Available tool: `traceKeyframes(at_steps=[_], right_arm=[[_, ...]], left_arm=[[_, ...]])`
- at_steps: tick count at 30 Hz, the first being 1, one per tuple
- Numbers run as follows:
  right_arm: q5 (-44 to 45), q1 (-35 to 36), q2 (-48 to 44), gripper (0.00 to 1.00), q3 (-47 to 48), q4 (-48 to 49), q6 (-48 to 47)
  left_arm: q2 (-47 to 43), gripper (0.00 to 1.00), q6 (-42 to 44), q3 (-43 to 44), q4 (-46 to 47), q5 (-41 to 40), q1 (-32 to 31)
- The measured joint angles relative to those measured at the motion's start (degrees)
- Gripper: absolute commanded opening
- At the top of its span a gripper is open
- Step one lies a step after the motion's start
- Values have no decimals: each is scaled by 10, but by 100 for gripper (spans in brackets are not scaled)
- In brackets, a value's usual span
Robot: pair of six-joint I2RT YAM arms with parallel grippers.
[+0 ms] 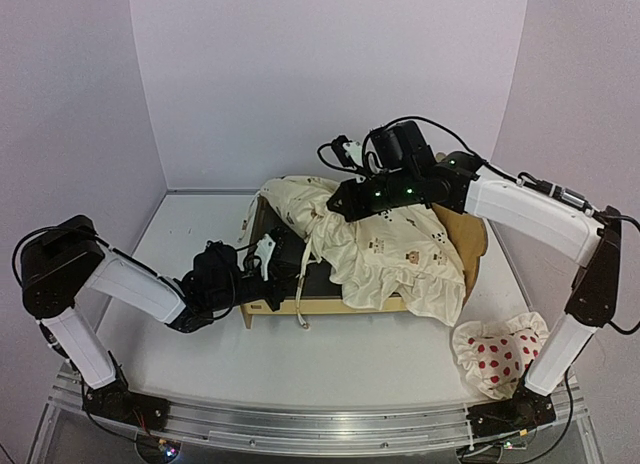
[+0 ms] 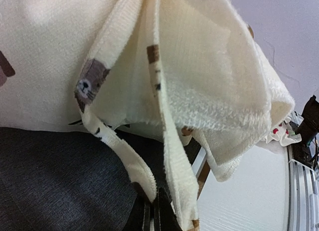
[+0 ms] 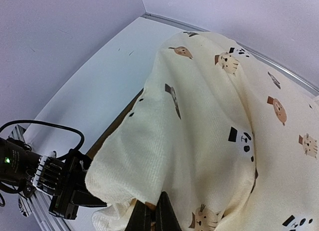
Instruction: Set up the pet bed
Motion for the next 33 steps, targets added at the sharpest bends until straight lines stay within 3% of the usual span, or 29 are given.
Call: traceKeyframes(at_steps=[11,18,20,25,28,33], right_arm=[[0,0,-9,0,-19,7,0],[-2,0,-11,0,-21,8,0],[-1,0,-11,0,-21,8,0],[-1,0,-14,0,-21,9,-1],[3,0,-18,0,-21,8,-2],[9,0,-21,0,-18,7,-9]], left_arm=[[40,0,3,-6,57,4,0],[40,0,50,-5,50,-2,0],[40,6,59,1,43,-1,0],[32,47,52,22,-8,-15,0],[7,64,34,42,-86,-32,0],[-74,67,32,58,-225,-42,2]])
